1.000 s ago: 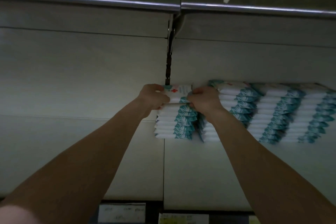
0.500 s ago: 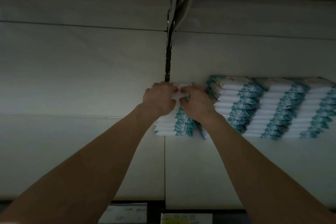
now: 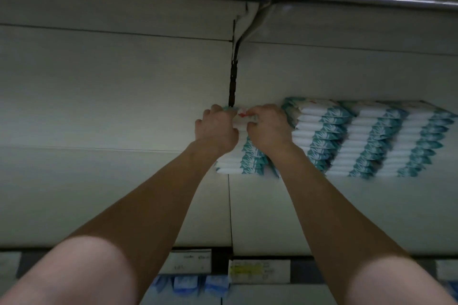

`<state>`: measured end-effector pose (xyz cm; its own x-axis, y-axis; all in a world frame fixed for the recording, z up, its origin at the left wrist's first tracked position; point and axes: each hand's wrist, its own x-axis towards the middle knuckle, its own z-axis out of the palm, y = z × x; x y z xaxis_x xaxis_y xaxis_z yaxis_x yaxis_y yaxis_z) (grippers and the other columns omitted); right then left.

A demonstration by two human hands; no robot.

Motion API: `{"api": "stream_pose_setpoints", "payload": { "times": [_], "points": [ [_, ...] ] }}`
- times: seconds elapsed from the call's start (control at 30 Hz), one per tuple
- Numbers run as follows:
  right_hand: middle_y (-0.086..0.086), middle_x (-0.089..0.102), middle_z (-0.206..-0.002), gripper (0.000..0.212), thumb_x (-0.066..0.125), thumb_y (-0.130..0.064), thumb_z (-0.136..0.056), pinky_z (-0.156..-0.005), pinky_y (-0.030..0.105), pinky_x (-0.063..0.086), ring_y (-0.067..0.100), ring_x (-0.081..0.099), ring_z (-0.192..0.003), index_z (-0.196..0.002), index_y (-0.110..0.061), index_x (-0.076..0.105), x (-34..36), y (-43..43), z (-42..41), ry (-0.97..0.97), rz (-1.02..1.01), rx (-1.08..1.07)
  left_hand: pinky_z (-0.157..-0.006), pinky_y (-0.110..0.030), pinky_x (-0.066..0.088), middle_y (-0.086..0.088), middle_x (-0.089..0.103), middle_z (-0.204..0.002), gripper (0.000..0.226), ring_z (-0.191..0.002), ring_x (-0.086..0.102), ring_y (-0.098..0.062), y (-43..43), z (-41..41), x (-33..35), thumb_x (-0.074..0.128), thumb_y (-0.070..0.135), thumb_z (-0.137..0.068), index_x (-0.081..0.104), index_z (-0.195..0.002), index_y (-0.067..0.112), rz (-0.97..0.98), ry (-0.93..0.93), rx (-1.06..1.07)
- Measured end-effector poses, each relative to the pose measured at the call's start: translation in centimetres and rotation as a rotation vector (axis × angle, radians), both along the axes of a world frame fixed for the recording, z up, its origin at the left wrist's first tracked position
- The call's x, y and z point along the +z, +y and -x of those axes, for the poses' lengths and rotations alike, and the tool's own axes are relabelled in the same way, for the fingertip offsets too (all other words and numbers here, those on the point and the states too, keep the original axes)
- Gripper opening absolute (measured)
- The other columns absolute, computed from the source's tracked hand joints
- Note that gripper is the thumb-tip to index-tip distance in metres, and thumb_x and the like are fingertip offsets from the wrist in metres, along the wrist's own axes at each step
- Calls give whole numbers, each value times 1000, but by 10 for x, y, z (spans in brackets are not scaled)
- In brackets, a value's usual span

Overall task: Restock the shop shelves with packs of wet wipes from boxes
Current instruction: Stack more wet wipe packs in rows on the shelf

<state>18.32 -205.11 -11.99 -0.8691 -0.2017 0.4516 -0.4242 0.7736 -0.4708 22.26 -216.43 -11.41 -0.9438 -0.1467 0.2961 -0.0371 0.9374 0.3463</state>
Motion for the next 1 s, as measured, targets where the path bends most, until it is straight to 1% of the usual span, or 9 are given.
{"api": "stream_pose_setpoints", "payload": {
  "times": [0.13, 0.33, 0.47, 0.57, 0.7, 0.77, 0.87, 0.93, 1.0],
  "points": [
    [10, 53, -133, 33, 54, -12, -91, -98, 33, 44, 27, 52, -118, -122, -16, 63, -2, -7, -40, -94, 70, -37, -99, -37, 41, -13, 47, -132, 46, -120, 48, -29, -9, -16, -6, 55, 21, -93, 49, -139, 21, -208, 22, 64],
    [5, 56, -129, 31, 53, -17, -94, -95, 31, 45, 21, 55, -114, -124, -17, 60, -19, -27, -117, -225, 152, 47, -97, -33, 46, -13, 56, -126, 42, -113, 57, -26, -24, -72, -37, 57, 20, -91, 54, -133, 15, -591, 90, 192],
    [-2, 59, -125, 30, 53, -18, -93, -93, 28, 44, 16, 55, -112, -122, -21, 62, -34, -44, -158, -283, 125, 104, -83, -25, 45, -12, 63, -119, 41, -105, 61, -24, -38, -114, -58, 56, 19, -92, 53, -133, 14, -703, 123, 308],
    [-3, 61, -123, 28, 52, -21, -93, -92, 28, 45, 16, 57, -110, -118, -23, 64, -40, -61, -179, -343, 66, 186, -80, -22, 42, -10, 64, -116, 41, -102, 61, -22, -54, -146, -69, 56, 17, -92, 53, -133, 14, -755, 128, 428],
    [-2, 69, -101, 23, 51, -23, -92, -82, 32, 51, 18, 63, -93, -102, -19, 71, -49, -86, -201, -408, -4, 360, -87, -33, 52, -14, 67, -110, 41, -97, 64, -27, -73, -189, -80, 55, 13, -88, 55, -129, 13, -823, 176, 615],
    [0, 69, -90, 21, 50, -22, -91, -78, 33, 52, 19, 63, -86, -93, -18, 71, -55, -96, -211, -439, -49, 464, -91, -34, 51, -13, 67, -111, 42, -101, 64, -27, -80, -210, -84, 55, 12, -86, 56, -128, 13, -844, 209, 725],
    [2, 66, -82, 20, 52, -23, -90, -72, 28, 46, 22, 60, -81, -79, -17, 67, -63, -107, -227, -463, -129, 607, -95, -33, 49, -12, 65, -116, 39, -106, 62, -27, -83, -243, -91, 54, 13, -87, 58, -125, 16, -875, 248, 922],
    [1, 57, -72, 25, 52, -23, -90, -67, 25, 39, 22, 54, -75, -66, -17, 57, -71, -110, -238, -472, -181, 699, -92, -37, 51, -14, 67, -112, 36, -102, 63, -29, -77, -267, -100, 55, 15, -86, 59, -121, 20, -920, 281, 1048],
    [0, 54, -69, 25, 51, -23, -90, -67, 24, 37, 23, 53, -74, -66, -18, 56, -82, -109, -252, -503, -266, 783, -91, -38, 52, -12, 66, -110, 32, -102, 62, -30, -65, -291, -112, 57, 19, -87, 57, -119, 23, -955, 289, 1163]
  ]
}}
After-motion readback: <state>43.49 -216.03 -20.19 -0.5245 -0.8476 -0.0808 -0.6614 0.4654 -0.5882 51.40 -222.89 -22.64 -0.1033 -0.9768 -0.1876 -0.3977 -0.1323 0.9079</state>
